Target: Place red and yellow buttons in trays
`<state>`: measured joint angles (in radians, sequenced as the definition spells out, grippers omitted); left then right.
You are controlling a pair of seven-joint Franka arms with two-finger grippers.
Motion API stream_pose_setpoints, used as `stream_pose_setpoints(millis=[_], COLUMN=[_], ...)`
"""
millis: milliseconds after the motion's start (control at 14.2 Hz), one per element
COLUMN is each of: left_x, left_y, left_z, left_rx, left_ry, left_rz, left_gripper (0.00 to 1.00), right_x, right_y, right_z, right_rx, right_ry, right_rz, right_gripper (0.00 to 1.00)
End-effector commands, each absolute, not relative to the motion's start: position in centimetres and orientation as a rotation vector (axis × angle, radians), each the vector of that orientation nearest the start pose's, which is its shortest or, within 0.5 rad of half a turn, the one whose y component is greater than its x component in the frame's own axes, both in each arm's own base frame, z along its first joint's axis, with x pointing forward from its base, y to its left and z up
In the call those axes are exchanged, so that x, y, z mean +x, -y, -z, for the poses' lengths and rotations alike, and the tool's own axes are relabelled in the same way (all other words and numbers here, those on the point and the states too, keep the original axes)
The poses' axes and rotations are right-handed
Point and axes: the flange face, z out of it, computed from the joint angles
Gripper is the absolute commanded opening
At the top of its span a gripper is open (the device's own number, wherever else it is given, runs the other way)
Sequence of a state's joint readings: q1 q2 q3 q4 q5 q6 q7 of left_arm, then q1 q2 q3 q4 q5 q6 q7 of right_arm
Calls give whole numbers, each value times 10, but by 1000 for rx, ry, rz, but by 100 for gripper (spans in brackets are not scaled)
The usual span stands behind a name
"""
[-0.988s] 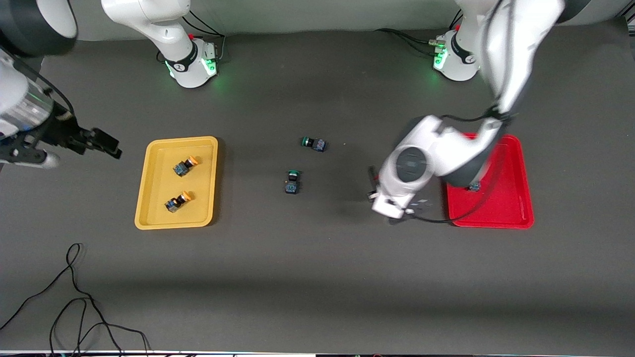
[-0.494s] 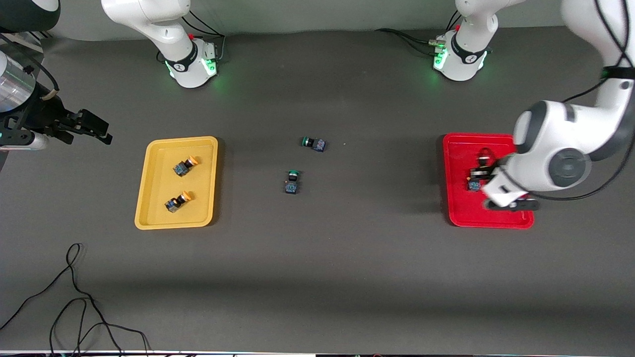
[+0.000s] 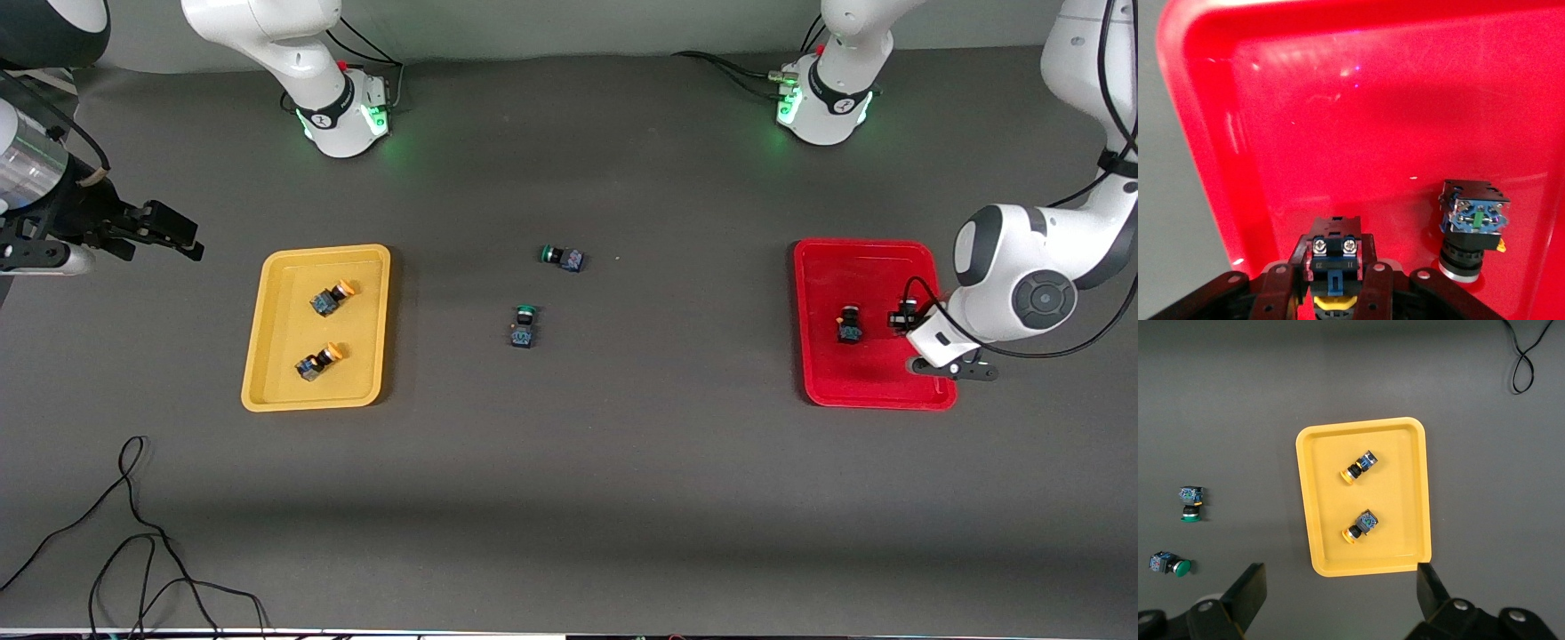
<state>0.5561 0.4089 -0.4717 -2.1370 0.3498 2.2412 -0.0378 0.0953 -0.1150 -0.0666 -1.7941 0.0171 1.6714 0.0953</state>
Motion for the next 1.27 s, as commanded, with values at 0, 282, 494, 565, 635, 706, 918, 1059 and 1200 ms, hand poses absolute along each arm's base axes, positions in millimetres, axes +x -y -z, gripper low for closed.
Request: stream_pose_setpoints(millis=[0, 282, 494, 565, 635, 706, 918, 1059, 1200], left_x=[543, 566, 580, 581, 582, 580, 566, 554, 547], left_y=[-56, -73, -78, -79, -78, -78, -63, -34, -7], left_z=[-233, -310, -389, -421, -448, -478, -552, -587, -603], left_rx=[-3019, -2959, -3021, -3051, -3070, -3077, -3105, -3096, -3071], left_ry=[-223, -238, -243, -245, -237, -220, -205, -246, -284], left_rz=[-376, -498, -532, -523, -520, -519, -460, -372, -317], left_gripper=[72, 96, 100, 100, 100, 100, 100, 100, 100], right_x=[523, 520, 523, 524, 524, 524, 523, 523, 523], right_y=[-14, -18, -17, -18, -18, -18, -16, -15, -12], right_z=[-589, -598, -604, -604, -605, -612, -614, -617, -617], right_rx=[-3113, -3121, -3121, -3122, -3120, -3119, -3118, -3117, -3110], right_ry=[-69, -65, -53, -51, -49, -51, -56, -63, -90], right_rz=[-26, 3, 22, 22, 31, 50, 53, 60, 59], right_gripper=[100, 100, 100, 100, 100, 100, 100, 100, 100])
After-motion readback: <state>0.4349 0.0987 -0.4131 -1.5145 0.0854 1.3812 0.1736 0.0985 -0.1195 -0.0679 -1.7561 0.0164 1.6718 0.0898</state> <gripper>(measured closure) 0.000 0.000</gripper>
